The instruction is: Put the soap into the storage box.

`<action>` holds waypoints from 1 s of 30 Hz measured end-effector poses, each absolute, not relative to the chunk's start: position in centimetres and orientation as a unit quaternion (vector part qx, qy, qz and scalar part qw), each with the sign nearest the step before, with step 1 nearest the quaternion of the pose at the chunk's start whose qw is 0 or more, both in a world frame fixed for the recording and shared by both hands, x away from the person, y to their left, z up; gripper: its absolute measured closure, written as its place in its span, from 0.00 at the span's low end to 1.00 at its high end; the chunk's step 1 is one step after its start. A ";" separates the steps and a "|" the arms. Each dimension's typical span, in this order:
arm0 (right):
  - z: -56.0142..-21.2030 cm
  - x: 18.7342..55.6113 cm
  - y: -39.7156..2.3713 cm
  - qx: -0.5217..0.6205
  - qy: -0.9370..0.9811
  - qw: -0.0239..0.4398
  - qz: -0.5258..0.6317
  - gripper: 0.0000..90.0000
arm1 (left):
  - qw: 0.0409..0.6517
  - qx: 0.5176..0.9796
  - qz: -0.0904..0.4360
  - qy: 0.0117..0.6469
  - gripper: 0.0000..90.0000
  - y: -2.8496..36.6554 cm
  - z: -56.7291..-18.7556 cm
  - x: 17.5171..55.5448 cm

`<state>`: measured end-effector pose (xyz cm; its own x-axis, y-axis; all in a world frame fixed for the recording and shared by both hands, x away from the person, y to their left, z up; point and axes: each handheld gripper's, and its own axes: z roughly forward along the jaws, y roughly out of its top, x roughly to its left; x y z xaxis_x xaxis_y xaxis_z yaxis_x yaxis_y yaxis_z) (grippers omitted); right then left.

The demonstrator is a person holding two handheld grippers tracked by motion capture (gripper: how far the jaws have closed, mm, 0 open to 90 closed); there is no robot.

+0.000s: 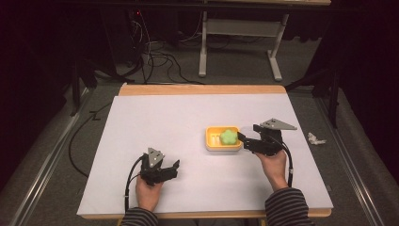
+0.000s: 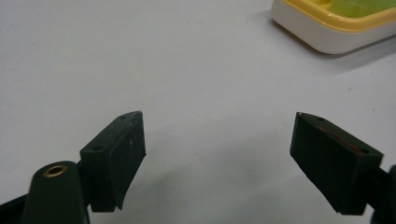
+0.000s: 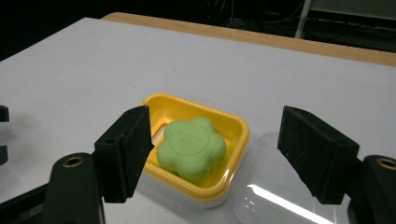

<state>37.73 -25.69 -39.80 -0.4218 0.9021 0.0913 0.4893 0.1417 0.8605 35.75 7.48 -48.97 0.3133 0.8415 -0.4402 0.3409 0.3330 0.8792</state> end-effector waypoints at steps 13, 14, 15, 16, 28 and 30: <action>-39.5 36.2 -26.8 0.477 0.715 0.252 0.444 0.31 | 0.608 0.536 0.204 0.549 0.20 7.5 -48.9 35.7; -39.5 36.1 -26.9 0.478 0.715 0.252 0.444 0.31 | 0.608 0.536 0.204 0.550 0.20 7.5 -48.9 35.7; -39.5 36.1 -27.0 0.477 0.714 0.253 0.445 0.31 | 0.608 0.535 0.205 0.550 0.20 7.5 -48.9 35.7; -39.5 36.0 -27.1 0.477 0.715 0.253 0.445 0.32 | 0.607 0.535 0.206 0.550 0.20 7.5 -48.9 35.8; -39.6 35.1 -27.8 0.477 0.711 0.255 0.448 0.33 | 0.605 0.535 0.206 0.553 0.20 7.4 -49.0 35.8; -39.6 35.0 -28.0 0.478 0.710 0.257 0.449 0.33 | 0.603 0.535 0.207 0.554 0.21 7.5 -49.0 35.9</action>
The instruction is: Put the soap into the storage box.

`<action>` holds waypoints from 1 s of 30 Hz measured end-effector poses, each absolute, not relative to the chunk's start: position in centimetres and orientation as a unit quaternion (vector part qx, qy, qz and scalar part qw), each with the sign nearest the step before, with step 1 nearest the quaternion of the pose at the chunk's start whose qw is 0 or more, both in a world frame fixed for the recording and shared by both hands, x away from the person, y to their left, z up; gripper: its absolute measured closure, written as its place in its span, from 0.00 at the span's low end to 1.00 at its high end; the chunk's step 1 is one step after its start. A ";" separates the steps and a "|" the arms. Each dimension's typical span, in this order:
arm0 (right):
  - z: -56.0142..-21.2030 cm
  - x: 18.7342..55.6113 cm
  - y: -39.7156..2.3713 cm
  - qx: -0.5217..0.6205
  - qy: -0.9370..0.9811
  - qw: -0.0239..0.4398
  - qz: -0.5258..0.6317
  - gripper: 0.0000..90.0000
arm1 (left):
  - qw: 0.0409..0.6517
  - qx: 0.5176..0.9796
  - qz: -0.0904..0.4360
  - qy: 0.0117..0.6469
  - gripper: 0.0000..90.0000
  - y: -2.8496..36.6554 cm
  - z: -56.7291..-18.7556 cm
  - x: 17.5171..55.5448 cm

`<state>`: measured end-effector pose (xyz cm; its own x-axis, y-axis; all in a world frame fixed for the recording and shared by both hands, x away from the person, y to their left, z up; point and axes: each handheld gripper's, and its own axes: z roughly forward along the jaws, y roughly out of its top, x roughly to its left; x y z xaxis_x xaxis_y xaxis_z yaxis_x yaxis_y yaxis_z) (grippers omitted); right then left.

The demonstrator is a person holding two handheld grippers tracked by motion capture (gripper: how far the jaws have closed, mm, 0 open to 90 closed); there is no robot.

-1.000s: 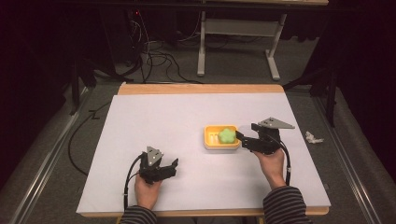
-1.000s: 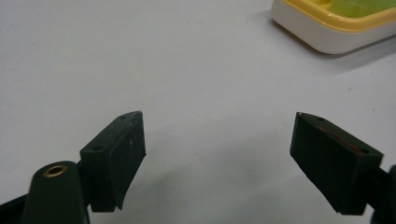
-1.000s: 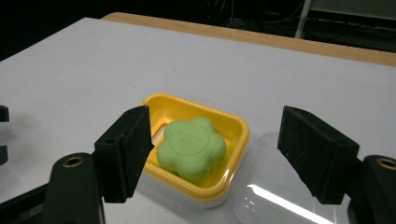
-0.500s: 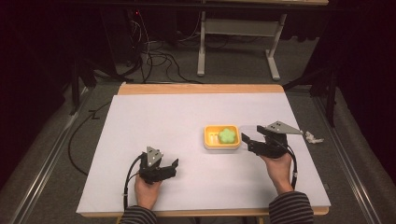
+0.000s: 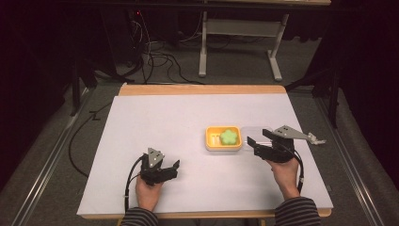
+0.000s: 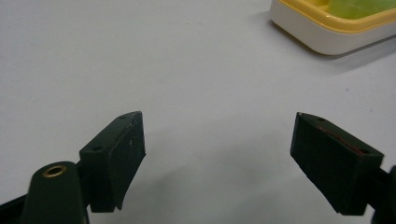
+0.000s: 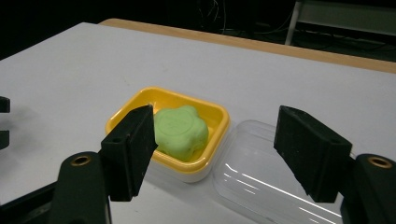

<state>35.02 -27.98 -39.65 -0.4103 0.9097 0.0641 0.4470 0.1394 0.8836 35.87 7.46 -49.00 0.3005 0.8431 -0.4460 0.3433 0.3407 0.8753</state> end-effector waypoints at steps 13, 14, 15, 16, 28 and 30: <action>-39.9 34.1 -29.4 0.487 0.701 0.267 0.447 0.33 | 0.606 0.535 0.208 0.550 0.20 7.5 -48.9 35.7; -39.9 34.1 -29.4 0.487 0.701 0.268 0.447 0.33 | 0.605 0.538 0.209 0.549 0.20 7.5 -49.0 35.7; -40.0 34.0 -29.5 0.489 0.700 0.267 0.446 0.33 | 0.605 0.537 0.210 0.549 0.20 7.5 -49.0 35.7; -40.0 33.9 -29.6 0.488 0.701 0.269 0.446 0.33 | 0.606 0.535 0.207 0.550 0.20 7.5 -48.9 35.7; -40.4 33.1 -29.8 0.486 0.702 0.269 0.445 0.33 | 0.607 0.535 0.207 0.550 0.20 7.5 -48.9 35.7; -40.4 32.9 -29.8 0.486 0.702 0.269 0.445 0.33 | 0.606 0.535 0.207 0.551 0.20 7.6 -48.9 35.8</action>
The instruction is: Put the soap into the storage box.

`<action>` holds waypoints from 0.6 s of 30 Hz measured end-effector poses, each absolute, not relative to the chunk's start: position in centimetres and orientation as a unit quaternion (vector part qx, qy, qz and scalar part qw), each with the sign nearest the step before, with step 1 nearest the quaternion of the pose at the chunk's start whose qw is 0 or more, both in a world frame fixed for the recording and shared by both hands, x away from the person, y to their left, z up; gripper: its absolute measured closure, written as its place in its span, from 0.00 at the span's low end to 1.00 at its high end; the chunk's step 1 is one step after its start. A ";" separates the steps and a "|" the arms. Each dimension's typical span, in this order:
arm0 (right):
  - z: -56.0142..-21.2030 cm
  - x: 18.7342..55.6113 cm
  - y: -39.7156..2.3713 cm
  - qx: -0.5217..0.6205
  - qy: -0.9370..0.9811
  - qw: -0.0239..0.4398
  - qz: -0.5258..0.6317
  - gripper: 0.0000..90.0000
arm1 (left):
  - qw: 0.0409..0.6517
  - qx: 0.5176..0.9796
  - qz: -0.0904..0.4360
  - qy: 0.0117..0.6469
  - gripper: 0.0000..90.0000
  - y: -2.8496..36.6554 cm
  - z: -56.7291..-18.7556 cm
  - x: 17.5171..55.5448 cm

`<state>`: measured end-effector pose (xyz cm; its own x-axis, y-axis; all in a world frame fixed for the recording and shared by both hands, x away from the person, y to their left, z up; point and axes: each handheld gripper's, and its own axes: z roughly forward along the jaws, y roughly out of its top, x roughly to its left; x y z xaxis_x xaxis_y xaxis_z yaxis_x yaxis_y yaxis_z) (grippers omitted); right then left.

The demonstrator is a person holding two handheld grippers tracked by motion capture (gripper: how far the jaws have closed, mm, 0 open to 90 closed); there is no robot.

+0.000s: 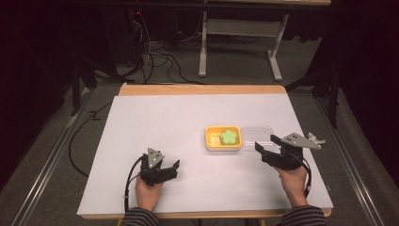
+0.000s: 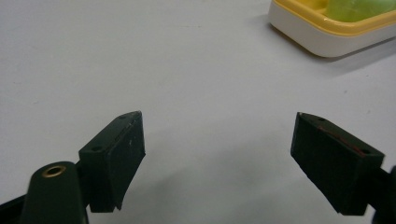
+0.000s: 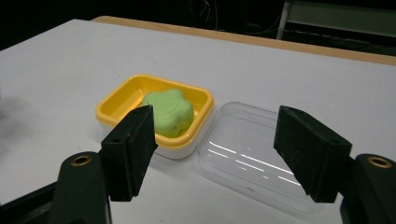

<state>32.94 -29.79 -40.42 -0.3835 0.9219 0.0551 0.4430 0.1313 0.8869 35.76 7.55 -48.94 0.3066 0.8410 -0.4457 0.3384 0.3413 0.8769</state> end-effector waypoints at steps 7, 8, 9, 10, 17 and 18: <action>-40.7 32.3 -29.8 0.484 0.703 0.267 0.448 0.33 | 0.605 0.536 0.207 0.551 0.20 7.6 -48.9 35.8; -40.8 32.2 -29.8 0.485 0.702 0.266 0.448 0.33 | 0.605 0.535 0.207 0.552 0.20 7.6 -48.9 35.8; -40.8 32.2 -29.8 0.485 0.703 0.266 0.448 0.33 | 0.605 0.535 0.207 0.552 0.20 7.6 -48.9 35.8; -40.9 32.1 -29.8 0.485 0.703 0.264 0.448 0.33 | 0.605 0.535 0.208 0.552 0.20 7.6 -48.9 35.8; -41.3 31.6 -30.1 0.490 0.697 0.261 0.453 0.33 | 0.605 0.535 0.208 0.552 0.20 7.6 -49.0 35.8; -41.3 31.5 -30.1 0.489 0.698 0.263 0.452 0.33 | 0.604 0.535 0.208 0.553 0.20 7.6 -49.0 35.8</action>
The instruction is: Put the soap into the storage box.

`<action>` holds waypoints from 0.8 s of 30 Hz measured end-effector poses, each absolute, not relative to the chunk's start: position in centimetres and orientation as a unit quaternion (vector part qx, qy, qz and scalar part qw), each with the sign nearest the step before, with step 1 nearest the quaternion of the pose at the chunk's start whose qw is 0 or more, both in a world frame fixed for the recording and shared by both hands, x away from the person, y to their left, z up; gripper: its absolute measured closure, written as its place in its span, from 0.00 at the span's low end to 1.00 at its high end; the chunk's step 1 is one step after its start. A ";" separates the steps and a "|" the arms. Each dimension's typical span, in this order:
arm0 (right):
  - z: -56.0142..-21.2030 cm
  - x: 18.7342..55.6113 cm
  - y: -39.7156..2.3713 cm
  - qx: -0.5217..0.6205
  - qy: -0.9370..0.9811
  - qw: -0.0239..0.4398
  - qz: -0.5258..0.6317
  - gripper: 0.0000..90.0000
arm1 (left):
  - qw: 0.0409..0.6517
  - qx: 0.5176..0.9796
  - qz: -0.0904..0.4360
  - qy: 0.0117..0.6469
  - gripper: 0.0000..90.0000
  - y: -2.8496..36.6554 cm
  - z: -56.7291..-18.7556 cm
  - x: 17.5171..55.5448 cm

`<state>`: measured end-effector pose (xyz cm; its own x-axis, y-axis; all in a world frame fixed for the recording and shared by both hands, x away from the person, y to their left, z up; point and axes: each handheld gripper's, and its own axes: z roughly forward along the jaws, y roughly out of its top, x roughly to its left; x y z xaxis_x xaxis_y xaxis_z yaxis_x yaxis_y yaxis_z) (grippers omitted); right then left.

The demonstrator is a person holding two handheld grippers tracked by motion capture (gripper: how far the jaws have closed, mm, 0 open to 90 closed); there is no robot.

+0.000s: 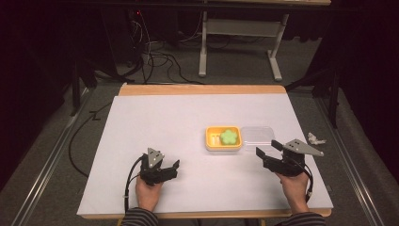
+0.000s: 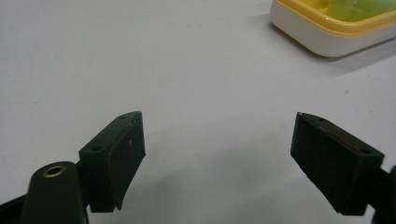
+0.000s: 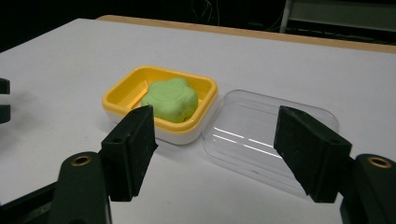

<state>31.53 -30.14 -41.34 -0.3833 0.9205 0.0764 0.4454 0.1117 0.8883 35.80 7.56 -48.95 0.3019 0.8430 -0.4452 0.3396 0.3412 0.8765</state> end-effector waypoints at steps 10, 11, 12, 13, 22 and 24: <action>-42.4 31.2 -30.5 0.499 0.694 0.254 0.453 0.33 | 0.604 0.532 0.206 0.557 0.21 7.6 -48.9 35.9; -42.5 31.2 -30.5 0.499 0.694 0.254 0.454 0.33 | 0.604 0.530 0.206 0.558 0.21 7.6 -48.9 35.9; -42.6 31.2 -30.5 0.498 0.695 0.253 0.453 0.33 | 0.604 0.531 0.207 0.557 0.21 7.6 -48.9 35.9; -42.8 31.2 -30.5 0.499 0.695 0.252 0.451 0.33 | 0.604 0.532 0.207 0.557 0.21 7.6 -48.9 35.9; -43.4 31.1 -29.9 0.497 0.704 0.239 0.447 0.34 | 0.603 0.533 0.211 0.555 0.21 7.6 -49.0 35.8; -43.5 31.1 -29.6 0.496 0.707 0.237 0.444 0.34 | 0.603 0.533 0.211 0.555 0.21 7.6 -49.0 35.8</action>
